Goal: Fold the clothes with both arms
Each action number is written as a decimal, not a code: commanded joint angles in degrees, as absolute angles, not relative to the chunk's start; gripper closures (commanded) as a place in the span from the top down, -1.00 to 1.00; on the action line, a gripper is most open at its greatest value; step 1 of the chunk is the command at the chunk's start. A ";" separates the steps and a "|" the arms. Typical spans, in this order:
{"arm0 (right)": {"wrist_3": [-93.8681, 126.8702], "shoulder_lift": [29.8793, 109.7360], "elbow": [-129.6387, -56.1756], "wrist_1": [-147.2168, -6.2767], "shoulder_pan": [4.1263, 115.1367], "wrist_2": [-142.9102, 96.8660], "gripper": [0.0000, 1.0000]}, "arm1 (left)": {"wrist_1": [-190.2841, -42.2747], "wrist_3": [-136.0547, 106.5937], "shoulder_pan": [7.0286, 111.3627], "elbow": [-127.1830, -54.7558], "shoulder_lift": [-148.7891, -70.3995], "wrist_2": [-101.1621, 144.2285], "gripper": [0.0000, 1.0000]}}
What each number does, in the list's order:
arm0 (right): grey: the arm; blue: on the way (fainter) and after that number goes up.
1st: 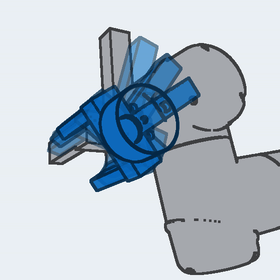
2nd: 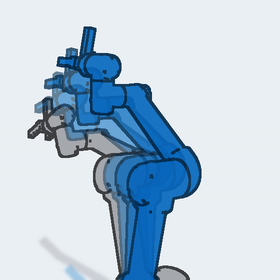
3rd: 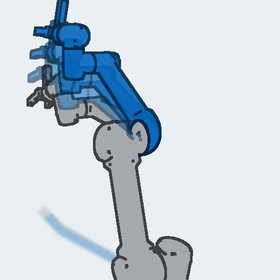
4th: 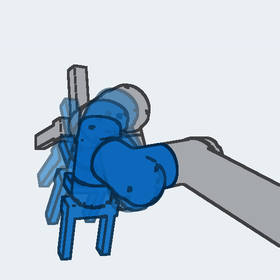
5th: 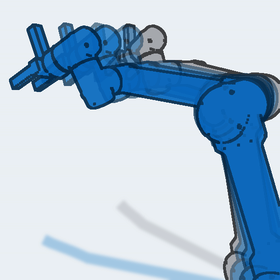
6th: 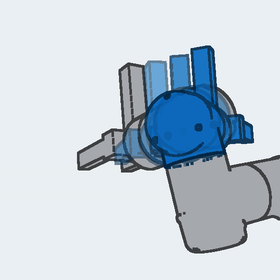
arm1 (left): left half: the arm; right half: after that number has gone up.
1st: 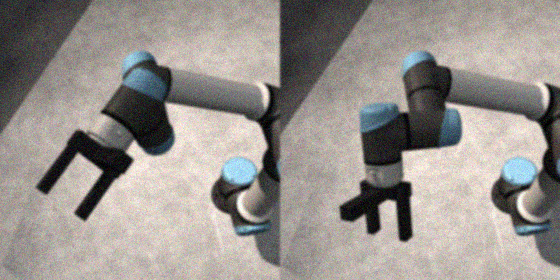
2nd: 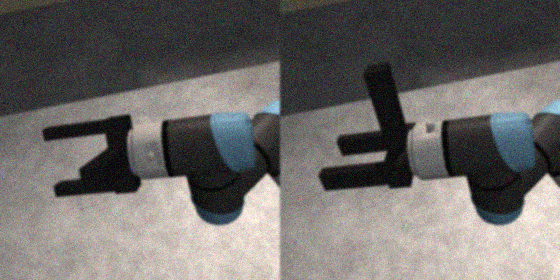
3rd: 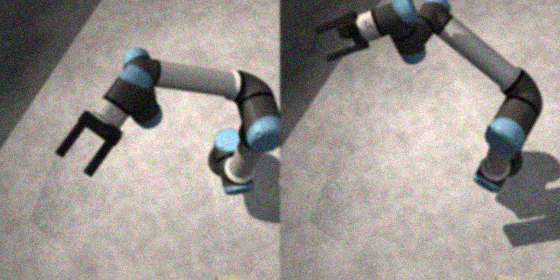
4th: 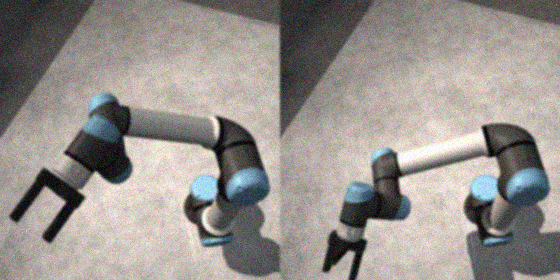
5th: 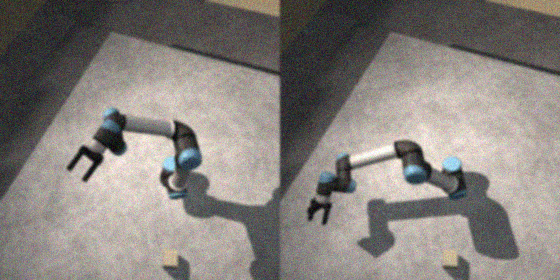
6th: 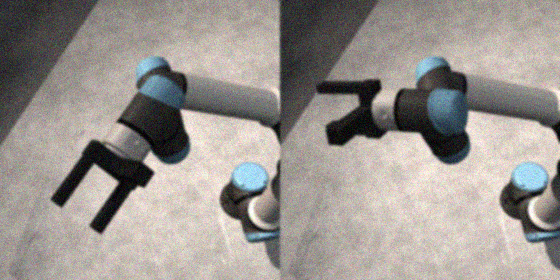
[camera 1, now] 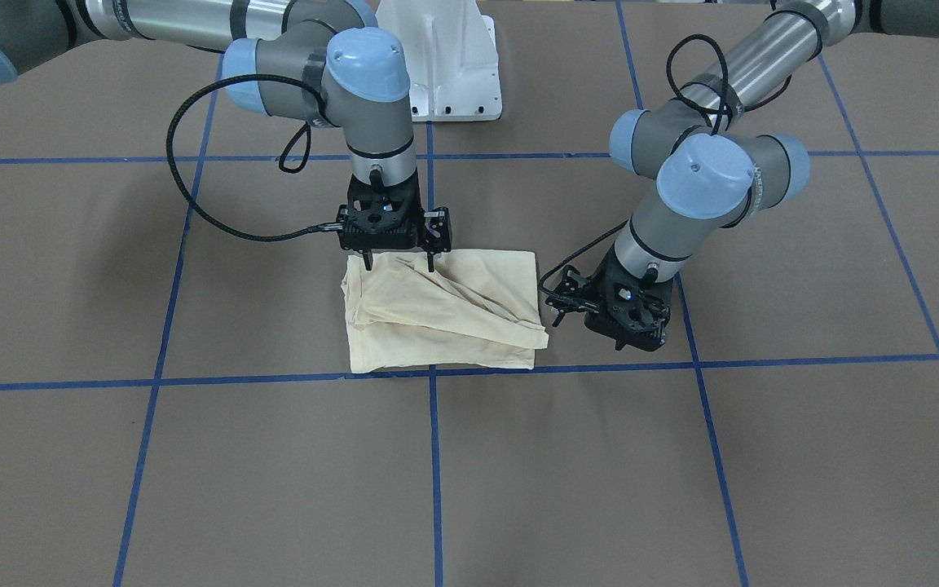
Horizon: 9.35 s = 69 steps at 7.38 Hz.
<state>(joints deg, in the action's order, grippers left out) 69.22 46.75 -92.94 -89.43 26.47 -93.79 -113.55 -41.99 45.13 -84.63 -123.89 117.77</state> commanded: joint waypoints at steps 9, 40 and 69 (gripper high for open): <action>48.08 45.53 -92.20 -90.26 22.32 -83.23 -1.00 | -113.55 -42.45 45.18 -85.17 -123.84 117.95 1.00; -4.07 111.45 -112.24 -89.24 91.32 -132.45 1.00 | -91.41 15.74 90.61 -109.86 -78.06 133.05 1.00; -2.20 111.88 -111.97 -85.61 91.32 -133.42 1.00 | -88.77 13.71 90.26 -106.70 -76.29 132.28 1.00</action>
<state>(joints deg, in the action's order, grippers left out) -2.23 111.88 -111.97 -85.61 91.32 -133.43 -88.84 13.71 90.26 -106.70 -76.35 132.28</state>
